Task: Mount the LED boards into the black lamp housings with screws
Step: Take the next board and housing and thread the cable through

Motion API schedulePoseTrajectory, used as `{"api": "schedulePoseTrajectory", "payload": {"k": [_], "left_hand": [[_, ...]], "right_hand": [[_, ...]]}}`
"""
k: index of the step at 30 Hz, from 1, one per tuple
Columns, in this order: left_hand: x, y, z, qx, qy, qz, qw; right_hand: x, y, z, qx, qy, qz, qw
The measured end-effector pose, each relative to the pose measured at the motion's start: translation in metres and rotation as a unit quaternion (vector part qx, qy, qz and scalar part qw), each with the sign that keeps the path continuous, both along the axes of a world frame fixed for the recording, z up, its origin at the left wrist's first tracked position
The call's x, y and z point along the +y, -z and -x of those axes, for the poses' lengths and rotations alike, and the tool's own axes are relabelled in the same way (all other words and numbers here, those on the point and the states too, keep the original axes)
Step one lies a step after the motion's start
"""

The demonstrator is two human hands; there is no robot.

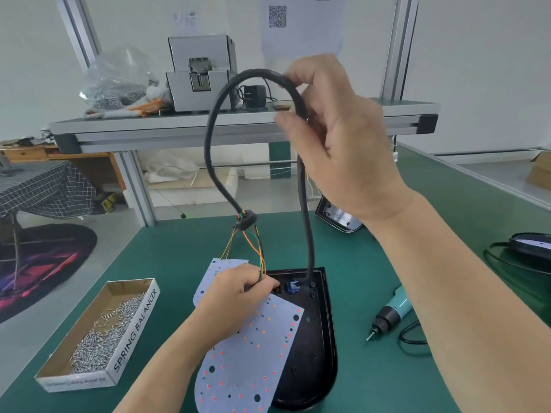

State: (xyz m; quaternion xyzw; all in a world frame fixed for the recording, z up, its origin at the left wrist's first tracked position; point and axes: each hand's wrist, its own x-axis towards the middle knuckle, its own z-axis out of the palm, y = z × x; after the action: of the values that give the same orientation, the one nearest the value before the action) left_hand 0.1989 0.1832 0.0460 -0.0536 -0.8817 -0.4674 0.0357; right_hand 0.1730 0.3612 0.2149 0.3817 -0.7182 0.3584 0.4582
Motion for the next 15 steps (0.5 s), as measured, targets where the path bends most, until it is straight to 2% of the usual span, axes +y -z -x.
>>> {"api": "schedulePoseTrajectory", "payload": {"k": [4,5,8,10,12,15], "left_hand": [[-0.001,0.001,0.002,-0.036,-0.026,-0.011,0.999],[0.0,0.001,0.002,-0.032,-0.031,-0.012,0.999],[0.006,-0.003,-0.002,0.01,-0.029,-0.02,0.999],[0.008,-0.011,-0.002,0.038,-0.023,-0.048,0.998],[0.005,-0.019,0.001,0.065,-0.015,-0.053,0.996],[-0.005,-0.03,0.005,0.069,-0.014,-0.049,0.996]], "right_hand": [[0.001,0.008,0.001,-0.071,-0.009,-0.042,0.997],[0.0,0.01,0.002,-0.059,0.006,-0.037,0.998],[-0.014,0.019,0.005,0.058,0.092,0.004,0.994],[-0.023,0.029,0.006,0.083,0.103,-0.026,0.991],[-0.022,0.036,0.01,-0.004,0.076,-0.071,0.995],[-0.006,0.039,0.018,-0.185,0.004,-0.07,0.98]]}}
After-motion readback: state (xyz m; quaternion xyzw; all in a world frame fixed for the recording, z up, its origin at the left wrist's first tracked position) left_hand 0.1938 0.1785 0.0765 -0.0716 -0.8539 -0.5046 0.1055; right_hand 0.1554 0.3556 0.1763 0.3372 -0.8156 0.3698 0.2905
